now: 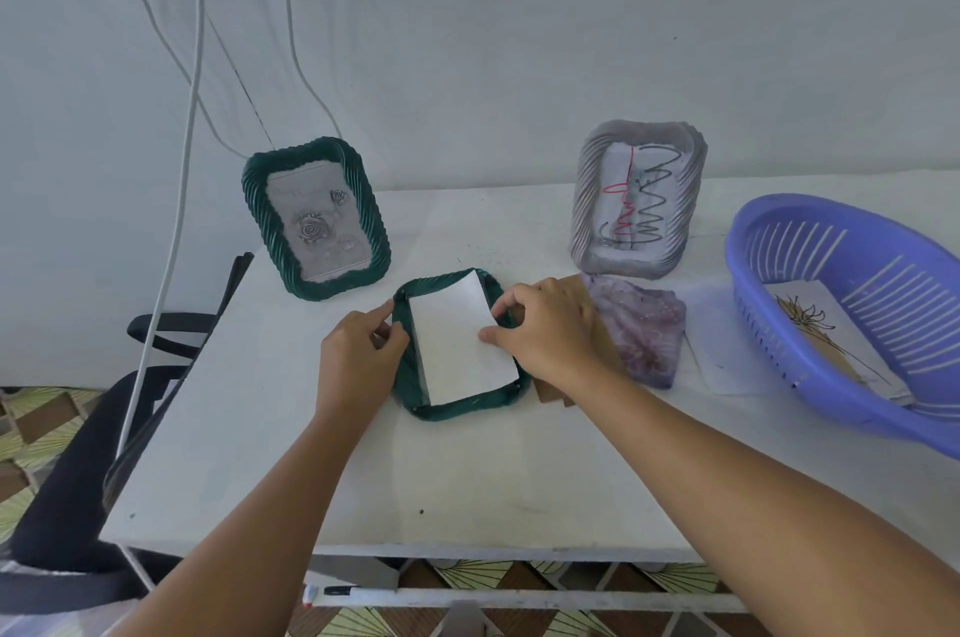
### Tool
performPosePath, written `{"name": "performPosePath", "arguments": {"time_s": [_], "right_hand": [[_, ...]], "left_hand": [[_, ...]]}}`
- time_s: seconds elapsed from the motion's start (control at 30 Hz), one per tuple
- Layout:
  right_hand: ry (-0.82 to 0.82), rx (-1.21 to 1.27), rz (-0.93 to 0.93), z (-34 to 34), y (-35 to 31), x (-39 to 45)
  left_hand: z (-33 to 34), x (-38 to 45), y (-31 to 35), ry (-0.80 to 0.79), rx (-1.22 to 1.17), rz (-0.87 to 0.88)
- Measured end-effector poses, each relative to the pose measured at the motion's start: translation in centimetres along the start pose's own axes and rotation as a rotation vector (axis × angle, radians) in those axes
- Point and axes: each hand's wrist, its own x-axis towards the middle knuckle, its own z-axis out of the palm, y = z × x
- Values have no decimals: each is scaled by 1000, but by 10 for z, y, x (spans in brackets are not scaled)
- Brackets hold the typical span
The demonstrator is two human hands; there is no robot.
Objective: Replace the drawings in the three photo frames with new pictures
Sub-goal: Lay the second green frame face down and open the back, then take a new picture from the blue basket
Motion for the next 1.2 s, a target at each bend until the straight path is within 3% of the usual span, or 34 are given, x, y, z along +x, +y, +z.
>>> {"name": "performPosePath", "arguments": {"time_s": [0.17,0.43,0.63,0.77,0.87,1.07,1.2], "right_hand": [[9,34,-34,-1,1,3],[95,450,6,-24,4,8],[100,584,57,-43,15,5],[130,579,56,-54,27,2],[153,478,41,-67,37,-3],[355,-34,-196,-117,56,-18],[401,-310,-56,-157,77,-25]], "left_hand": [[-1,-1,2,-3,2,8],[-4,-4,17,38,-142,-15],[11,5,83,-195,-426,-133],[29,12,111,-257,-602,-268],[41,10,122,-277,-579,-264],[59,5,141,-329,-530,-205],[78,2,158,-415,-431,-112]]}}
